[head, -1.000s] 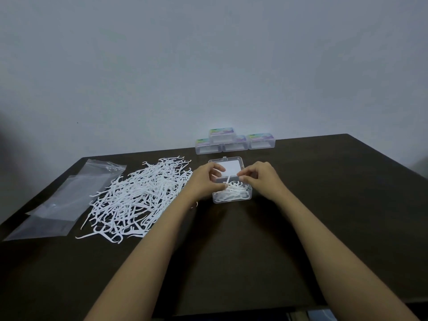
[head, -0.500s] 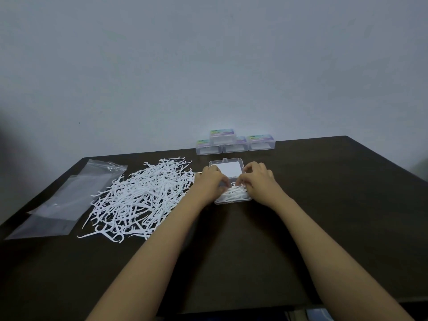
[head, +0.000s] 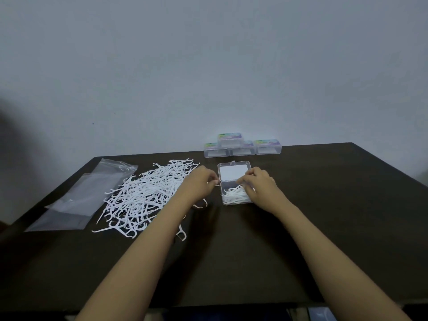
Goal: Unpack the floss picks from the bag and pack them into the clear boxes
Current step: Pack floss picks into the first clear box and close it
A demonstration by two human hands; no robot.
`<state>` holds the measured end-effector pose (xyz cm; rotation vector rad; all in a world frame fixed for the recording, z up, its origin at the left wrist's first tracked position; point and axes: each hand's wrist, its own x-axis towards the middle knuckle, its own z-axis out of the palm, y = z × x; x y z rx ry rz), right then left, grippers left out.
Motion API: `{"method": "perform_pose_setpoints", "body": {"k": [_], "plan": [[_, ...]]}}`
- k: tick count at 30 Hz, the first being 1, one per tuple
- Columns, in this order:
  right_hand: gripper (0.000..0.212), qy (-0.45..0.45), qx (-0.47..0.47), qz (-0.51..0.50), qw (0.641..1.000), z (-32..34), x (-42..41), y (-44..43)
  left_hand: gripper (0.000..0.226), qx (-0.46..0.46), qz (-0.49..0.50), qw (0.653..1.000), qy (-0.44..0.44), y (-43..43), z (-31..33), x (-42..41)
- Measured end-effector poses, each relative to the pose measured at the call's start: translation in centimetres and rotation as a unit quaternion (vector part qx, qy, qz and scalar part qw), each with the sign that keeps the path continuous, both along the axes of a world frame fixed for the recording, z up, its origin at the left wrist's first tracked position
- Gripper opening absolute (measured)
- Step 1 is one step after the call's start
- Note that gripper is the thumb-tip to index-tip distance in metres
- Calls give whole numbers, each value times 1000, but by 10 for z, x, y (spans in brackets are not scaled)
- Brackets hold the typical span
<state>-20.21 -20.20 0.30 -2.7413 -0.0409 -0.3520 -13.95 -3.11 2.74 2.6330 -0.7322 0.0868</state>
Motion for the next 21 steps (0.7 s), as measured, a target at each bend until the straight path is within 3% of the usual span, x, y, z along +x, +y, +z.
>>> {"method": "perform_pose_setpoints", "body": {"k": [7, 14, 17, 19, 21], "plan": [[32, 7, -72, 74, 995, 12, -1, 53, 18, 30, 81, 996, 15, 55, 15, -3], [47, 78, -136, 53, 986, 9, 23, 107, 66, 170, 145, 971, 89, 80, 12, -16], [53, 117, -123, 30, 985, 13, 25, 119, 64, 161, 145, 971, 102, 80, 3, -18], [43, 114, -102, 16, 988, 13, 26, 122, 52, 135, 148, 974, 103, 78, 0, -20], [15, 98, -92, 3, 991, 11, 29, 122, 39, 113, 156, 977, 92, 76, -2, -20]]}}
